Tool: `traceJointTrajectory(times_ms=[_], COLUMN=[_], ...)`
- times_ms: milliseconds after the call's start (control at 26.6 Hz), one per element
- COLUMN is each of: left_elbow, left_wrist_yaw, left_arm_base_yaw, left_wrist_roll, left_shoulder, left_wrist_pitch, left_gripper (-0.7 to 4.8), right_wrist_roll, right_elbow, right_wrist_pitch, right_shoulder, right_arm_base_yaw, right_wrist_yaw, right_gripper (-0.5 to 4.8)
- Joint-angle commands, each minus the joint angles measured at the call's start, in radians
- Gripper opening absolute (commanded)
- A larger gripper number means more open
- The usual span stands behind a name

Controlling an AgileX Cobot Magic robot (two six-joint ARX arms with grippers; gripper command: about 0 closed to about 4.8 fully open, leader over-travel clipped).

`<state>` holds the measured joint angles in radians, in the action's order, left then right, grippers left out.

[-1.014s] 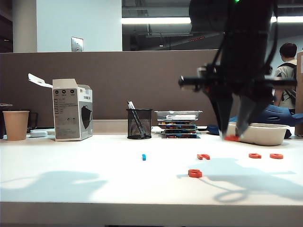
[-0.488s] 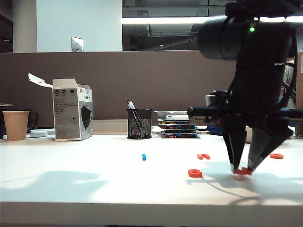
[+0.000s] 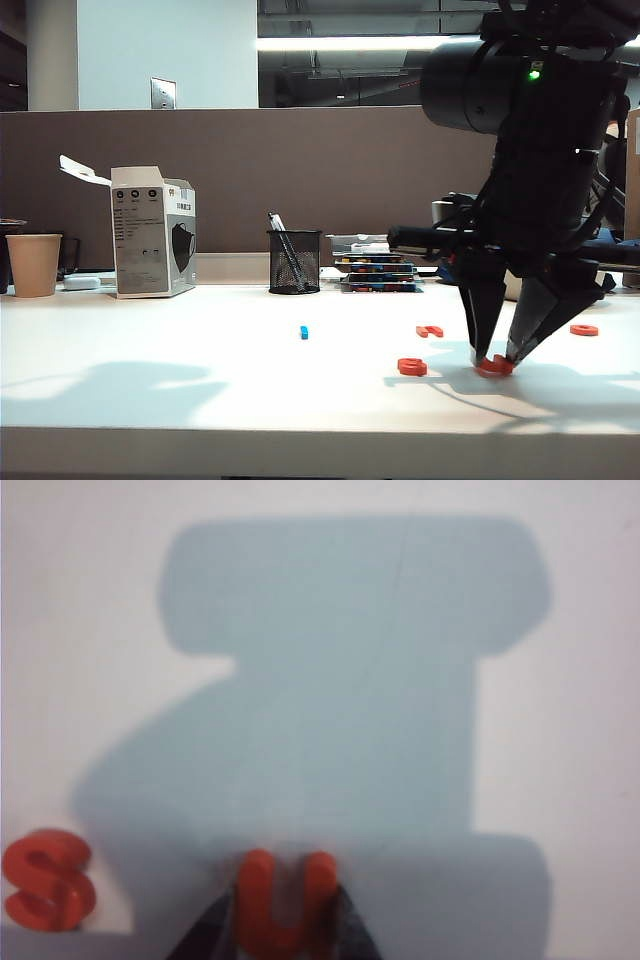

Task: Select the appropriate letters from the row of letter magnets placed on the table to arrange into the word "sun".

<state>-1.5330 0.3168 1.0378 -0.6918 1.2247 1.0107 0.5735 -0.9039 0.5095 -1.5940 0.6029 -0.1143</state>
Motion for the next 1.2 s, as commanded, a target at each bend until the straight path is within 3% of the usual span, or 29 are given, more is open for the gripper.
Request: traceJointTrajectory(times_ms=[38,300,488,1201], left_elbow=[-0.003,-0.003,-0.003,-0.003], left_wrist_yaw=[-0.007,-0.007,-0.007,-0.007], left_arm_base_yaw=[0.001,0.001,0.001,0.001], left_wrist_roll=[0.004,0.004,0.004,0.004], left_shoulder=[-0.003,-0.003,-0.003,-0.003], left_wrist_pitch=[-0.002,-0.002,-0.002,-0.001], left_gripper=[-0.04,-0.04,-0.04,-0.04], right_wrist_roll=[0.006,0.007,0.007,-0.084], right_elbow=[-0.001,-0.001,-0.002,-0.227], right_wrist_pitch=[-0.011,-0.006,-0.006,0.076], right_shoulder=[0.003,0.003,0.003,-0.005], right_arm_base_yaw=[0.001,0.001,0.001,-0.003], right_wrist_yaw=[0.005,0.012,0.012,-0.04], right_gripper=[1.03,1.28,2.21,2.22])
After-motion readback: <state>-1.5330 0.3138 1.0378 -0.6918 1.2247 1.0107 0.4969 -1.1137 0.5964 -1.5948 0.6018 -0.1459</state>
